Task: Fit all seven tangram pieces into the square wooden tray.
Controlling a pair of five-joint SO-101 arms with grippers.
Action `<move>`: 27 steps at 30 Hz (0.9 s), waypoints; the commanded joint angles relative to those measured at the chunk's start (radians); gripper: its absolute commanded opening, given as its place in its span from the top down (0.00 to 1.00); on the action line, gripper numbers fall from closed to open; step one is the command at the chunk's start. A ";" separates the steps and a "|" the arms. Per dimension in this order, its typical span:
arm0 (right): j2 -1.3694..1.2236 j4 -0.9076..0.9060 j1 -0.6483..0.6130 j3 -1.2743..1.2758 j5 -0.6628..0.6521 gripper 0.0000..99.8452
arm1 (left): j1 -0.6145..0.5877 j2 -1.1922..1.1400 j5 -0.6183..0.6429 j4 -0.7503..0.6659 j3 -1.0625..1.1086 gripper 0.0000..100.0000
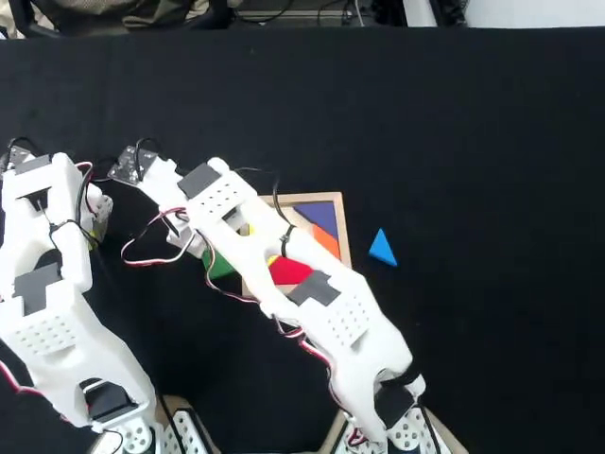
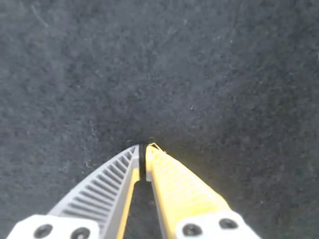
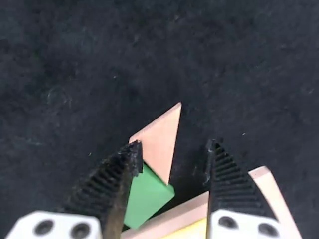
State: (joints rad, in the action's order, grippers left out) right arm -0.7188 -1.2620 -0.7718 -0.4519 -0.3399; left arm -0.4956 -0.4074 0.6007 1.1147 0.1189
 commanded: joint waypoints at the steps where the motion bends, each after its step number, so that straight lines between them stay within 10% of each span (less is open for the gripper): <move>1: 0.067 -0.044 -0.018 -0.059 0.017 0.80 | -0.025 0.043 0.002 -0.011 -0.008 0.97; 27: -0.012 -0.029 -0.049 -0.082 0.152 0.80 | -0.027 0.041 0.002 -0.009 -0.008 0.97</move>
State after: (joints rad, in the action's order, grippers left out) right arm -0.7311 -1.3065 -0.8408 -0.4826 -0.1895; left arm -0.5002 -0.4074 0.6007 1.1147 0.1189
